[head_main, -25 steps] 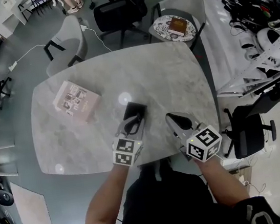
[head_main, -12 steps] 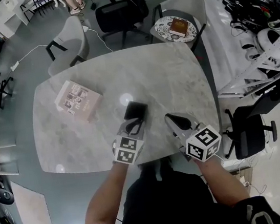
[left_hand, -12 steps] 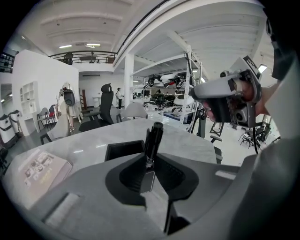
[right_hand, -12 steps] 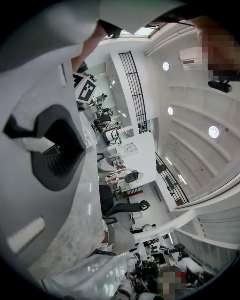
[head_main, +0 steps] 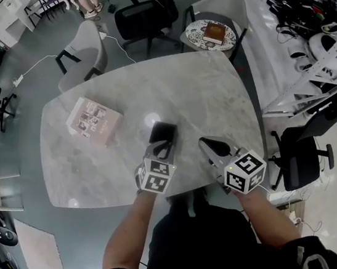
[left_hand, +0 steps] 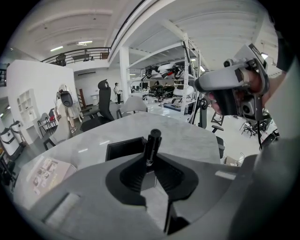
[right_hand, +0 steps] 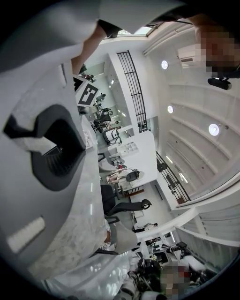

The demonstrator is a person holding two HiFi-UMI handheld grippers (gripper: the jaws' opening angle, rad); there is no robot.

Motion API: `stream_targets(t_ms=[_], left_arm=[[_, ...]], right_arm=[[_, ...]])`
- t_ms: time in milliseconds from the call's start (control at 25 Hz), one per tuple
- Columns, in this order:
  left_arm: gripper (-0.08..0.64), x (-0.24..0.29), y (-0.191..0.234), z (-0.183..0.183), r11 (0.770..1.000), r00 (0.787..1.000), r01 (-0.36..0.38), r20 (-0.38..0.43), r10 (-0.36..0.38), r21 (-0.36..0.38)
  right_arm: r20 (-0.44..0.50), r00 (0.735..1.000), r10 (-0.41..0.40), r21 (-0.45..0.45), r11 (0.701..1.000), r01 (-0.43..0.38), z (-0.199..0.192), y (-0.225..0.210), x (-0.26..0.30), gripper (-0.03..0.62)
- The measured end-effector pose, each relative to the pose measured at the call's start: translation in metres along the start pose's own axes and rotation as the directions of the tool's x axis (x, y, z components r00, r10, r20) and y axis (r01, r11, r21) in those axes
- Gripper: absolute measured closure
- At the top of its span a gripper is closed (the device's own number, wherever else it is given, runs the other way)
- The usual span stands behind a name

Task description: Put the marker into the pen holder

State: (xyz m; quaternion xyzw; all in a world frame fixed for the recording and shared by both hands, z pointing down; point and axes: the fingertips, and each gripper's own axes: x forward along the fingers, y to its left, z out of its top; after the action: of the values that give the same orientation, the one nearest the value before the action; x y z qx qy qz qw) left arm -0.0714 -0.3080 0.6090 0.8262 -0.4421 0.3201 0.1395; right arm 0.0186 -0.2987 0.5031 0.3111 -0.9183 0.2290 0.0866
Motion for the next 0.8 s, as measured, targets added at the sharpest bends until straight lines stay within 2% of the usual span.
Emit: stream_targets(t_ms=[280,560,800], left_arm=[[0.500,0.0038,-0.0022,-0.0024,0.999,0.998,0.041,-0.057,-0.039,0.029],[0.495,0.0039,-0.0057,-0.0043,0.992,0.991,0.090,-0.104,-0.081,0.088],[0.495,0.0036,-0.0050,-0.0051,0.989,0.987,0.115,-0.124,-0.103,0.093]], right_arm=[[-0.008,1.000,0.001,0.009,1.000,-0.001,-0.0027,0.0001,0.0012,0.589],[-0.017,1.000,0.001,0.014,1.000,-0.001,-0.0048,-0.0032,0.0041,0.589],[-0.022,1.000,0.006,0.015,1.000,-0.005,-0.0039,-0.0045,0.0063,0.589]])
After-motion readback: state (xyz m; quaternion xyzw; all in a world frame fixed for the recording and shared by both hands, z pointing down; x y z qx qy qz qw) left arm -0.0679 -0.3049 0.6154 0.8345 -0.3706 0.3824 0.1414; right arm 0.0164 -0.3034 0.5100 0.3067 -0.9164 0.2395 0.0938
